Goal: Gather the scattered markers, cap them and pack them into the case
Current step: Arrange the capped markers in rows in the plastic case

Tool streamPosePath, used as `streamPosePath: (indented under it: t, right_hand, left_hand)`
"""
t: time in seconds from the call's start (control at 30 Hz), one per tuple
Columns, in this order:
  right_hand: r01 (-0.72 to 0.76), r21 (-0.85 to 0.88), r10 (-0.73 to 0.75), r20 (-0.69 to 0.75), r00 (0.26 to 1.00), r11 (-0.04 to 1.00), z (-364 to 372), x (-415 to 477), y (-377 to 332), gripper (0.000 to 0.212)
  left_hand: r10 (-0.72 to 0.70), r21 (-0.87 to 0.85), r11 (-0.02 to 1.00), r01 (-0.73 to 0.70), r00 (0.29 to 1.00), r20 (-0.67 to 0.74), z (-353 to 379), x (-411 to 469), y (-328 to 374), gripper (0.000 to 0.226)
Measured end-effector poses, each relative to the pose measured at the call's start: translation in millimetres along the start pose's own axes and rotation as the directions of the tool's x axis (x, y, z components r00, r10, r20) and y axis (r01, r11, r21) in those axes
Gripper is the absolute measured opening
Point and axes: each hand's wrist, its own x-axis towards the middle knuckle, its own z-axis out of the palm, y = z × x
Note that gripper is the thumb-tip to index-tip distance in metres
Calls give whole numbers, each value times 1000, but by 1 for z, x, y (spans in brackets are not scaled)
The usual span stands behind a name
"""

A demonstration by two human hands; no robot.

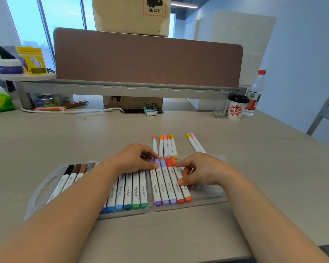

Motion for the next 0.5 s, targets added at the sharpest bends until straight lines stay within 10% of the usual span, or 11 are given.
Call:
streamPosePath:
  t: [0.5]
  right_hand:
    - [-40,-19,35,-189,981,999,-6,11,4,40]
  left_hand:
    - [-4,-18,1000,4,1000,-3,0,0,0,28]
